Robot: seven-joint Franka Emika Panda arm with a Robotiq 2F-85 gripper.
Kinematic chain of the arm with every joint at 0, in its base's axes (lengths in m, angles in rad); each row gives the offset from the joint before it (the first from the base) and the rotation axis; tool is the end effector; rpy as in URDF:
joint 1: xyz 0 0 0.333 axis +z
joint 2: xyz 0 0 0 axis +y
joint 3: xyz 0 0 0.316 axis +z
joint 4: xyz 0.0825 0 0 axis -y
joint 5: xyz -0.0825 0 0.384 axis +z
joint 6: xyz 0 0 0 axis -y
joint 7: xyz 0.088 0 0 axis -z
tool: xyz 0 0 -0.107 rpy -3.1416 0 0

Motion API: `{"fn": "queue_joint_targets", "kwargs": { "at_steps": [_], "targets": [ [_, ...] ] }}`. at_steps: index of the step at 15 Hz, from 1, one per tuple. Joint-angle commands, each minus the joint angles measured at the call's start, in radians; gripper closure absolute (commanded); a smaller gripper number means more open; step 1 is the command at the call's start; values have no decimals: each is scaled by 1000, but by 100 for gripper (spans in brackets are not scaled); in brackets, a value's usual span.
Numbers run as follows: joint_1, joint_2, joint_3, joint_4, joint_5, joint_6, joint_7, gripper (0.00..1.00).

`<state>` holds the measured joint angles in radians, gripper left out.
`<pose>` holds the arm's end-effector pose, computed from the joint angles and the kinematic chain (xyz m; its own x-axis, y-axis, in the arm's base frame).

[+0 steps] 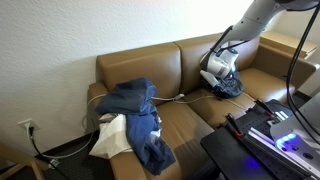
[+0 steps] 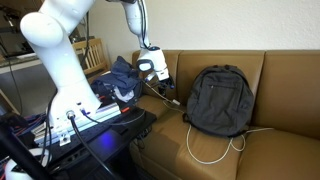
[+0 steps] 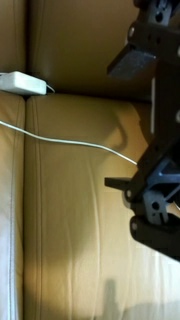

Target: Pick the charger on the couch and put it on the shoulder of the couch

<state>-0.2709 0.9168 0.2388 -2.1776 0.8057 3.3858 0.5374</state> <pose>0.4810 -0.0778 -0.0013 0.0724 -0.9967 0.0367 -0.9715 -0.0788 -0.2236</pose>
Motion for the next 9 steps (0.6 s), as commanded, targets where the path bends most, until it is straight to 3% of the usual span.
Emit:
{"fn": "queue_joint_targets", "kwargs": {
  "at_steps": [1, 2, 4, 5, 8, 9],
  "targets": [
    [32, 161, 3, 127, 3, 122, 48, 0],
    [95, 168, -53, 163, 11, 72, 74, 0],
    [88, 185, -46, 148, 13, 32, 54, 0],
    [71, 175, -31, 133, -1, 64, 53, 0],
    [87, 194, -38, 141, -1, 62, 56, 0],
    [123, 200, -69, 151, 16, 52, 57, 0]
  ]
}}
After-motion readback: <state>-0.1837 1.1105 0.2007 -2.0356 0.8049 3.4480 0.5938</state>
